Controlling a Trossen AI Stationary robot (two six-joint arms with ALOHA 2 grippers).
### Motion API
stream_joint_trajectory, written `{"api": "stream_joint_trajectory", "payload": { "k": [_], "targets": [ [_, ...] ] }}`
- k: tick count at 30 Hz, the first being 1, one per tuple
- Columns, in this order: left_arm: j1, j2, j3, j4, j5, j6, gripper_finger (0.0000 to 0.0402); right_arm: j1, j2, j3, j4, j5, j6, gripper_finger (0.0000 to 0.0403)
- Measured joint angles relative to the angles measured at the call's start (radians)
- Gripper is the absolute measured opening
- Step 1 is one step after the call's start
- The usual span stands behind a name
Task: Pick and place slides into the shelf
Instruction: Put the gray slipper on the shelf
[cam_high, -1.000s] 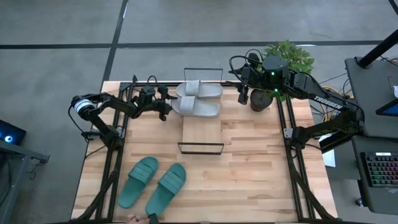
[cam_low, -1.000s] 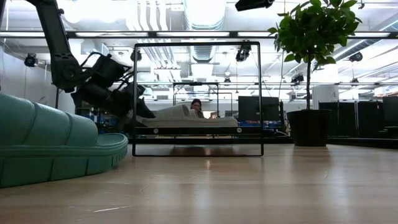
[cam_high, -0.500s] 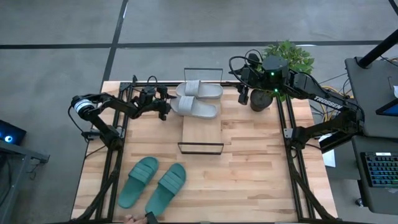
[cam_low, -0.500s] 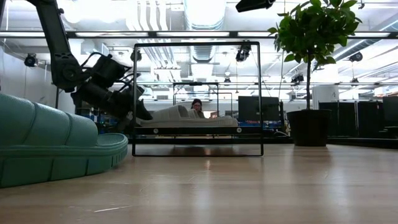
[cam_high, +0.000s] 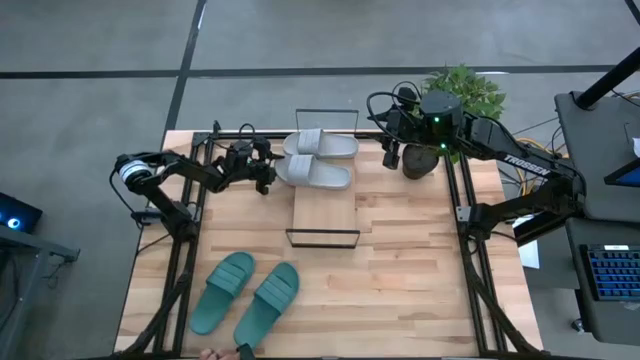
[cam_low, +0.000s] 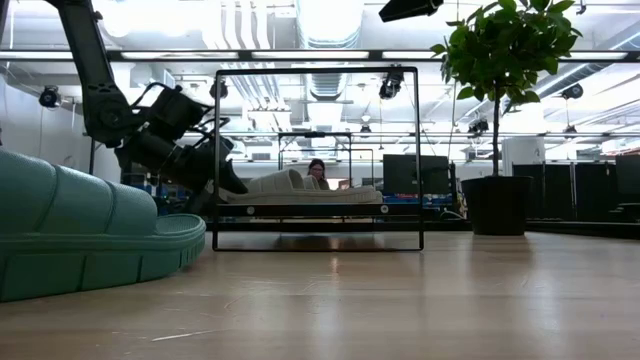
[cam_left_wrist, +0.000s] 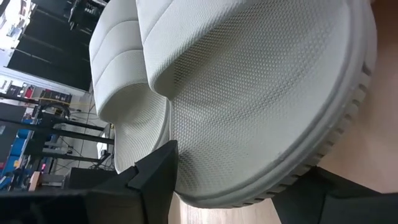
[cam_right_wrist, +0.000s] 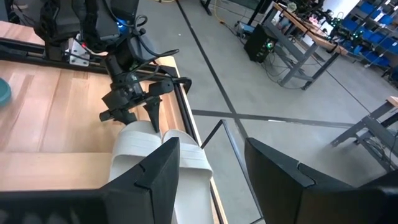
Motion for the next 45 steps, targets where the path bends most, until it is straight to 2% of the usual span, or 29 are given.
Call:
{"api": "stream_joint_trajectory", "payload": {
  "k": [6, 12, 19, 24, 33, 39, 45],
  "targets": [
    [-0.031, -0.010, 0.000, -0.002, -0.034, 0.000, 0.0266, 0.000, 0.000, 0.000, 0.000, 0.000, 0.000, 0.0173],
    [-0.076, -0.039, 0.000, -0.008, -0.283, 0.001, 0.0311, 0.000, 0.000, 0.000, 0.000, 0.000, 0.000, 0.0173],
    [-0.087, -0.092, -0.005, -0.072, -0.333, -0.052, 0.0318, 0.000, 0.000, 0.000, -0.001, 0.000, 0.000, 0.0173],
    [-0.095, -0.143, -0.037, -0.103, -0.426, -0.053, 0.0318, 0.000, 0.000, 0.000, -0.020, 0.000, 0.000, 0.0173],
    [-0.098, -0.248, -0.060, -0.139, -0.430, -0.105, 0.0318, 0.000, 0.000, 0.000, -0.030, 0.000, 0.004, 0.0173],
    [-0.098, -0.242, -0.057, -0.130, -0.428, -0.107, 0.0318, 0.000, 0.000, -0.005, -0.030, 0.000, 0.009, 0.0173],
    [-0.098, -0.205, -0.056, -0.064, -0.402, -0.181, 0.0318, 0.000, 0.000, -0.011, -0.031, 0.000, 0.011, 0.0173]
  ]
}}
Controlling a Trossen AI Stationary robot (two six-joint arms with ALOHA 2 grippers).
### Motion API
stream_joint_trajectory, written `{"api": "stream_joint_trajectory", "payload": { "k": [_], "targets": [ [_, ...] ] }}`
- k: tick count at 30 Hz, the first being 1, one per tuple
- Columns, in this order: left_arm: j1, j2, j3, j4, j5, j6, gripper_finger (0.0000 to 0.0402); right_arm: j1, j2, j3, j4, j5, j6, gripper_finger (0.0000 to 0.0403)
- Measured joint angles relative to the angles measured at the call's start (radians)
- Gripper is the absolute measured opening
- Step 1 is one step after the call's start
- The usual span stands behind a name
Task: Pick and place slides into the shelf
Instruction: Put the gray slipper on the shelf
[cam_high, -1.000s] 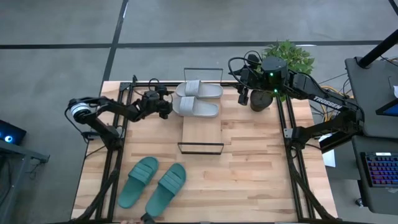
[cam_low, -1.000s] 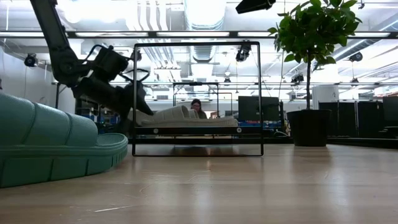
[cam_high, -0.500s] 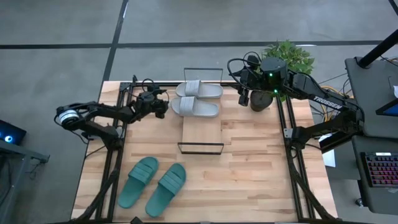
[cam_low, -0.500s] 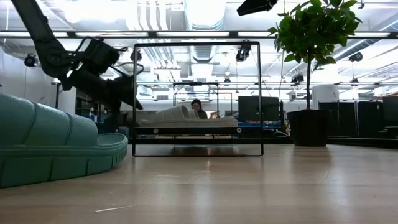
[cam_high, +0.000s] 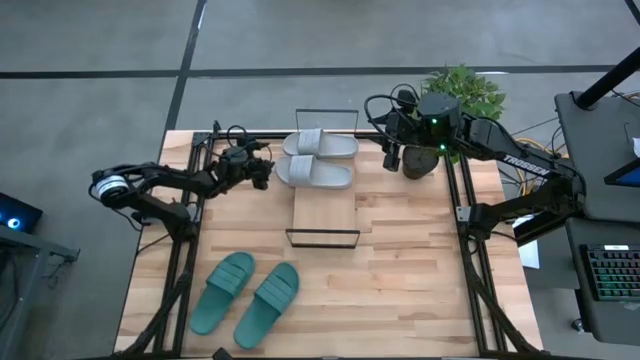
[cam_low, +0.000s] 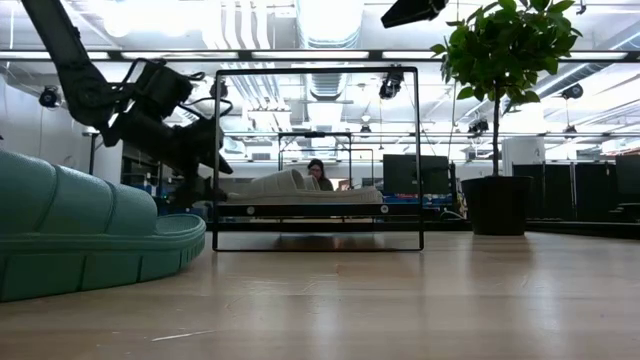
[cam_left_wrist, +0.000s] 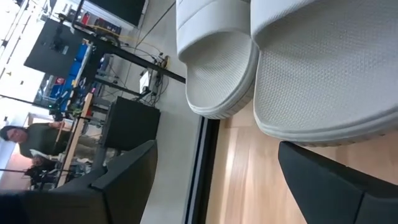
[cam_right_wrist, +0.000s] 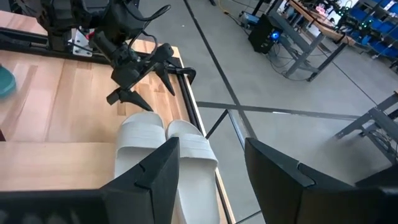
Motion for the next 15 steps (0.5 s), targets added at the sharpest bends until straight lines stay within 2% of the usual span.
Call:
{"api": "stream_joint_trajectory", "payload": {
  "k": [5, 10, 13, 15],
  "targets": [
    [-0.001, 0.009, 0.007, 0.028, 0.013, -0.003, 0.0318, 0.000, 0.000, -0.001, -0.007, 0.000, 0.000, 0.0173],
    [-0.019, 0.009, 0.022, 0.028, 0.078, -0.027, 0.0318, 0.000, 0.000, -0.004, -0.018, 0.000, 0.000, 0.0173],
    [-0.022, 0.009, 0.025, 0.029, 0.075, -0.028, 0.0318, 0.000, 0.000, -0.009, -0.019, 0.000, 0.000, 0.0173],
    [-0.022, 0.009, 0.025, 0.029, 0.032, -0.027, 0.0318, 0.000, 0.000, -0.011, -0.019, 0.000, 0.000, 0.0173]
  ]
}}
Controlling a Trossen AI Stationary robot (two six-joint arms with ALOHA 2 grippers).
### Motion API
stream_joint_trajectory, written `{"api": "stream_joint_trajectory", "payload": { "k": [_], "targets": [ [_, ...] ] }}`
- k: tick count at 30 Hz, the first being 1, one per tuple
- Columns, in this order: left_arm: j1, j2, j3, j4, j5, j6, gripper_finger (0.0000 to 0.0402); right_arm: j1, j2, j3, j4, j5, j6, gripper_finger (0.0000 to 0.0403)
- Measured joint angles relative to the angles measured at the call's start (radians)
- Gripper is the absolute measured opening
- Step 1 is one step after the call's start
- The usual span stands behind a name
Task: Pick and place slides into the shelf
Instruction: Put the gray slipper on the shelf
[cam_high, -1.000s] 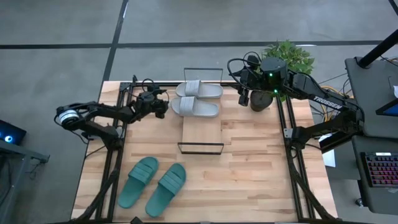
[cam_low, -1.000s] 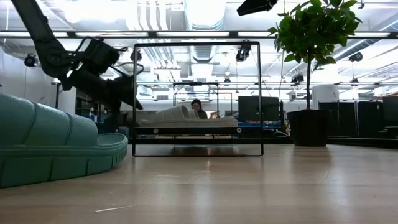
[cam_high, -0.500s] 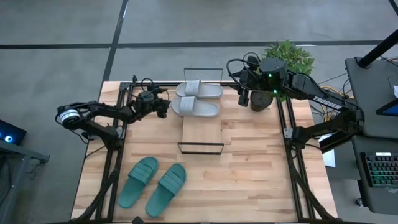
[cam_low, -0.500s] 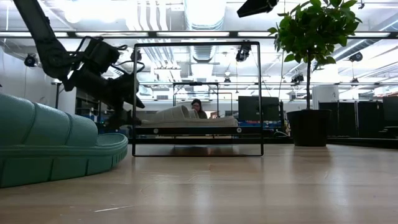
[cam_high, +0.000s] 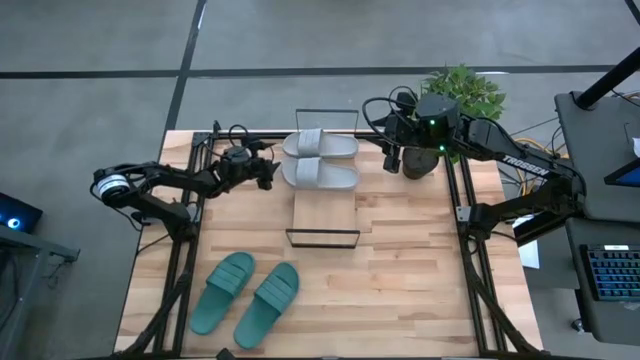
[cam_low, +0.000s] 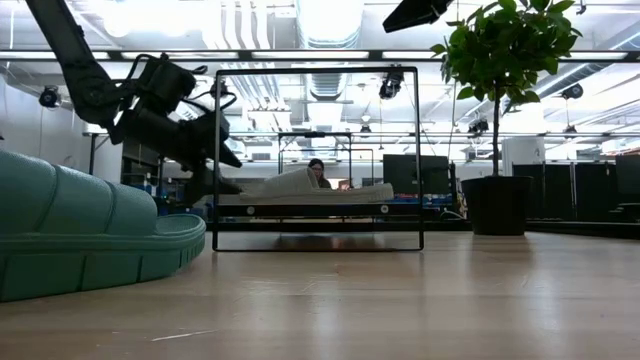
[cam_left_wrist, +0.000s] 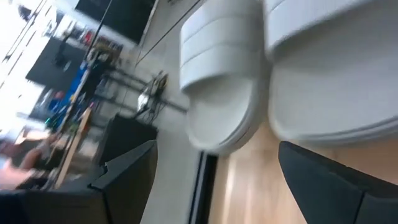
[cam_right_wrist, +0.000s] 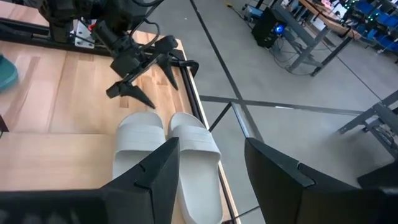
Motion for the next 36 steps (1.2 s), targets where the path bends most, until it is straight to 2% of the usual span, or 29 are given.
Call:
{"api": "stream_joint_trajectory", "payload": {
  "k": [7, 10, 13, 16, 22, 25, 27, 28, 29, 31, 36],
  "targets": [
    [0.001, -0.005, 0.000, -0.002, -0.309, 0.024, 0.0318, 0.000, 0.000, -0.001, -0.003, 0.000, 0.000, 0.0173],
    [0.001, -0.027, 0.000, 0.001, -0.314, 0.001, 0.0316, 0.000, 0.000, -0.001, -0.003, 0.000, 0.000, 0.0173],
    [0.002, -0.058, -0.001, -0.003, -0.228, -0.045, 0.0301, 0.000, 0.000, -0.001, -0.002, 0.000, 0.000, 0.0173],
    [0.002, -0.099, -0.002, -0.015, -0.157, -0.057, 0.0269, 0.001, 0.000, -0.001, -0.003, 0.000, 0.000, 0.0173],
    [0.003, -0.192, -0.005, -0.097, -0.013, -0.081, 0.0157, 0.037, -0.005, -0.037, 0.007, 0.000, -0.017, 0.0172],
    [0.003, -0.256, -0.006, -0.219, 0.147, -0.083, 0.0081, 0.065, -0.008, -0.071, 0.001, 0.000, -0.050, 0.0166],
    [0.003, -0.308, 0.000, -0.337, 0.317, -0.083, 0.0028, 0.078, -0.008, -0.097, 0.001, 0.000, -0.081, 0.0161],
    [0.003, -0.335, 0.004, -0.387, 0.398, -0.083, 0.0015, 0.084, -0.008, -0.109, -0.003, 0.000, -0.098, 0.0157],
    [0.001, -0.359, 0.006, -0.417, 0.465, -0.083, 0.0011, 0.087, -0.008, -0.123, -0.008, 0.000, -0.117, 0.0154],
    [0.002, -0.413, 0.003, -0.438, 0.523, -0.103, 0.0013, 0.090, -0.008, -0.149, -0.018, -0.001, -0.147, 0.0146],
    [0.003, -0.504, -0.005, -0.439, 0.526, -0.158, 0.0002, 0.090, 0.001, -0.237, -0.006, -0.057, -0.158, 0.0126]
  ]
}}
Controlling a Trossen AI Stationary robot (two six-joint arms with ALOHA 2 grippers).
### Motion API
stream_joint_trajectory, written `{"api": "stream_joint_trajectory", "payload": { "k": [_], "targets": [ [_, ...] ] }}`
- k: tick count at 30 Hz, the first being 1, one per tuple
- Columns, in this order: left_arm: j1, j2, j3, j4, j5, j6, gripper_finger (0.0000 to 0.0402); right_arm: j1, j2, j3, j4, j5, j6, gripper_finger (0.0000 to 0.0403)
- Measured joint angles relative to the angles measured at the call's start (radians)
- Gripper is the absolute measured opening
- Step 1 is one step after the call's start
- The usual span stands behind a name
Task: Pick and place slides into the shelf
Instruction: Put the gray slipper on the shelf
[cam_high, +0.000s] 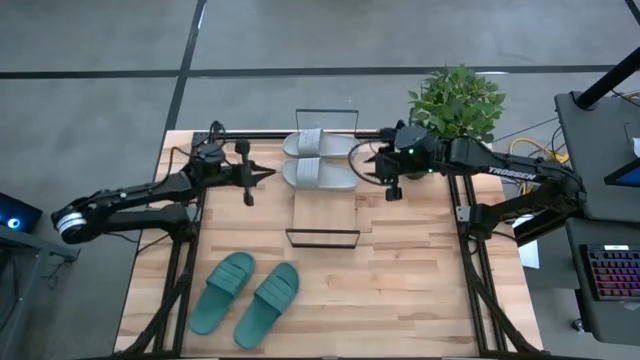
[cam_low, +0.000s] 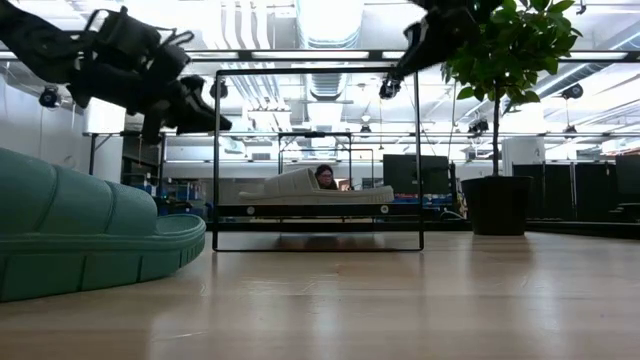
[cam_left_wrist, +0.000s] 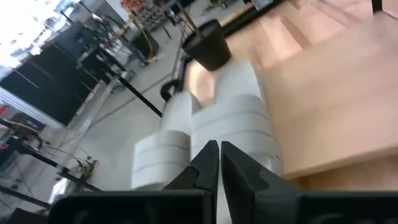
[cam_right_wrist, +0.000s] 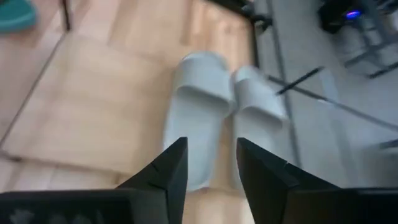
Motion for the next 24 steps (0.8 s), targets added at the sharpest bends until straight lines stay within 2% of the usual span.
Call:
{"api": "stream_joint_trajectory", "payload": {
  "k": [4, 8, 15, 24],
  "targets": [
    [0.000, -0.028, -0.006, -0.008, 0.000, -0.001, 0.0001, 0.001, 0.018, -0.085, 0.104, -0.077, -0.003, 0.0107],
    [0.000, -0.030, -0.012, -0.008, 0.000, -0.002, 0.0000, 0.001, 0.055, -0.154, 0.189, -0.084, 0.002, 0.0078],
    [0.000, -0.008, -0.013, -0.007, -0.003, -0.003, 0.0000, 0.000, 0.134, -0.192, 0.216, -0.104, 0.063, 0.0017],
    [0.000, -0.004, -0.013, -0.008, -0.008, -0.003, 0.0000, 0.007, 0.304, -0.184, 0.287, -0.137, 0.112, 0.0009]
  ]
}}
